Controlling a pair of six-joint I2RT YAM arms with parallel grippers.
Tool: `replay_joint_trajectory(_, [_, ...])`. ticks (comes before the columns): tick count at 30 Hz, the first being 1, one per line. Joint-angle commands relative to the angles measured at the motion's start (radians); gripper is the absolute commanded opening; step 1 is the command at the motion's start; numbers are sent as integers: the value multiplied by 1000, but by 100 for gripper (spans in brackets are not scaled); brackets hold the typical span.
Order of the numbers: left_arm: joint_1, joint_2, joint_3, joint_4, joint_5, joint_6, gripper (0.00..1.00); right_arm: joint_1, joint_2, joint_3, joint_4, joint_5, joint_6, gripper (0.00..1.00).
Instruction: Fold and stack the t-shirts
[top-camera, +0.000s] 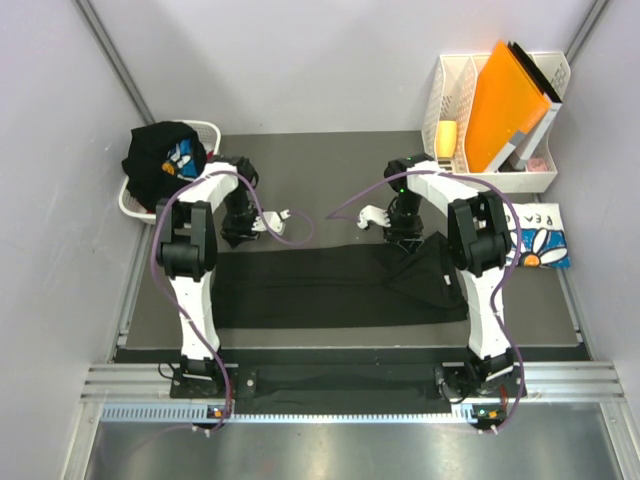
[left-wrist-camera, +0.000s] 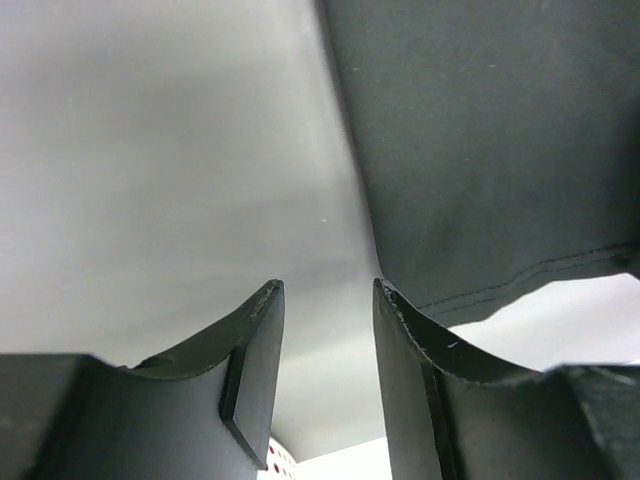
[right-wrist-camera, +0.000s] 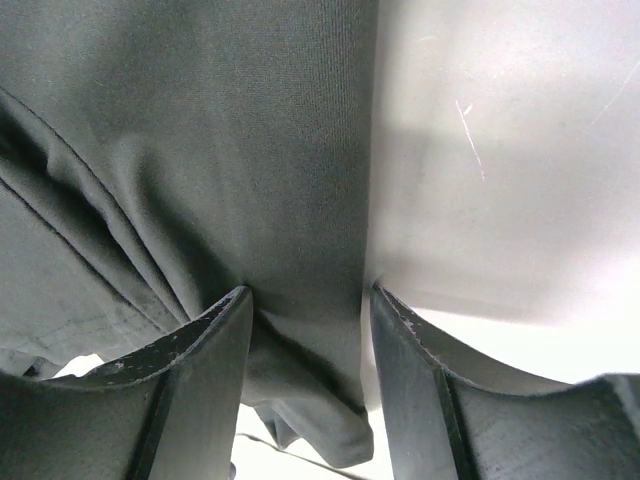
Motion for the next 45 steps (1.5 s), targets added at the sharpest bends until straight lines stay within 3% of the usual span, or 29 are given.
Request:
replay_joint_trajectory(1, [-4,-80,-33,-194,38,27,46,14,17,-5,32,-7,-6,52])
replay_joint_trajectory(16, [-21,-118,-136,-195,27,42,47,24,15,-22,49,7,-7,52])
replay_joint_trajectory(27, [-20,-53,-142,-194,18,-19,47,28,12,-28,55,7,-6,53])
replay_joint_trajectory(30, [-21,-39,-139,-194,15,-22,47,28,10,-35,61,7,-6,50])
replay_joint_trajectory(34, [-23,-23,-133,-194,17,-25,45,31,17,-34,74,4,5,38])
replay_joint_trajectory(37, [-23,-6,-125,-194,9,-31,36,33,21,-36,86,7,9,30])
replay_joint_trajectory(38, [-23,0,-121,-194,5,-39,27,34,24,-34,87,9,13,28])
replay_joint_trajectory(41, [-24,23,-113,-194,-6,-63,16,34,27,-31,95,9,20,18])
replay_joint_trajectory(43, [-26,26,-116,-194,-8,-66,0,36,26,-32,100,10,22,10])
replay_joint_trajectory(45, [-26,26,-121,-195,-19,-73,0,36,24,-35,103,19,20,7])
